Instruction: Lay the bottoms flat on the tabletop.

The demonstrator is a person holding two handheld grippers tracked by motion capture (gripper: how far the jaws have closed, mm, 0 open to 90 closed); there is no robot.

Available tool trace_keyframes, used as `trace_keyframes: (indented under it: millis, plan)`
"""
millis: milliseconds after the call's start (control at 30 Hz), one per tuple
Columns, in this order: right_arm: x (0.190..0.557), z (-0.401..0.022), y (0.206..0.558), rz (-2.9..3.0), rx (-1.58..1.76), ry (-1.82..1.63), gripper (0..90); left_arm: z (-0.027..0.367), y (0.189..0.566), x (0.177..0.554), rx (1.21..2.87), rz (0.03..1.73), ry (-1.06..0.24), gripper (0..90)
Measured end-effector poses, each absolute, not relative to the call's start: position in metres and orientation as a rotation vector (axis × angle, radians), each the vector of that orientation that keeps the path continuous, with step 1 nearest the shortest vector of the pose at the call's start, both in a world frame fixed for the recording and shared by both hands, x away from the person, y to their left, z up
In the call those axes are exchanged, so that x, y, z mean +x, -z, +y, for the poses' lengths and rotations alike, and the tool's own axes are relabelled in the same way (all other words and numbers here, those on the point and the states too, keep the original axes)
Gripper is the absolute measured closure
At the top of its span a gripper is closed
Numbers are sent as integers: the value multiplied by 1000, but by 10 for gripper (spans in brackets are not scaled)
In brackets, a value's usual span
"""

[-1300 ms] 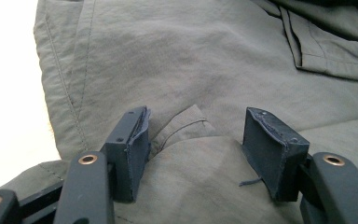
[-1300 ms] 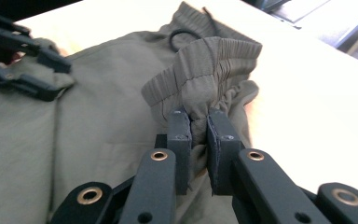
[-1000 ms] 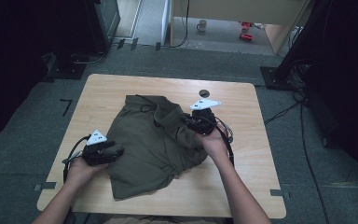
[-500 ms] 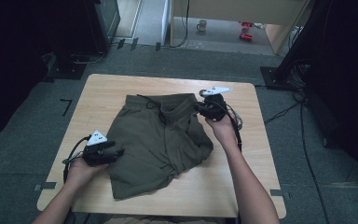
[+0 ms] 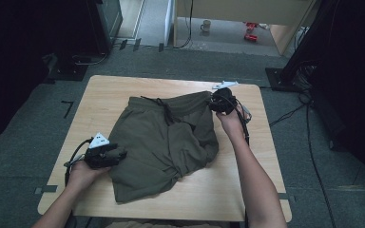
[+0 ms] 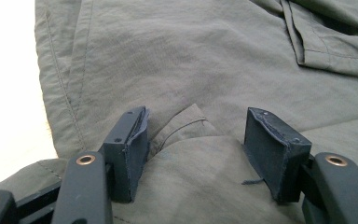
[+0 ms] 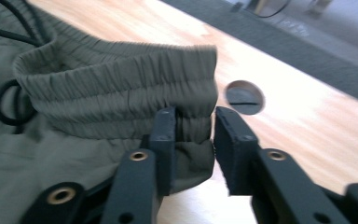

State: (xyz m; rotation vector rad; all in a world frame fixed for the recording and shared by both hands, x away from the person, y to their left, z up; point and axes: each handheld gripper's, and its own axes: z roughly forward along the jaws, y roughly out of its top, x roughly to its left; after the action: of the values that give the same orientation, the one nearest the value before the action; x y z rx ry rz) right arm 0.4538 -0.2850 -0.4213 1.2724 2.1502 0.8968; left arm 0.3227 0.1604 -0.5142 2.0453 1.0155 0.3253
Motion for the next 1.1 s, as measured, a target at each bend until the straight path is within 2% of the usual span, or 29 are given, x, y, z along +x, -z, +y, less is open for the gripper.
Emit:
trace_keyframes:
  millis: [267, 867, 1100]
  plan:
    - [434, -290, 411, 2134, 1284, -979, 657, 160, 514, 323, 2048, 1021, -326, 398]
    - [363, -262, 423, 2173, 1210, -1150, 633, 160, 514, 322, 2047, 1027, -328, 403]
    - [335, -255, 441, 2212, 1215, -1151, 613, 161, 514, 322, 2046, 1026, -324, 409]
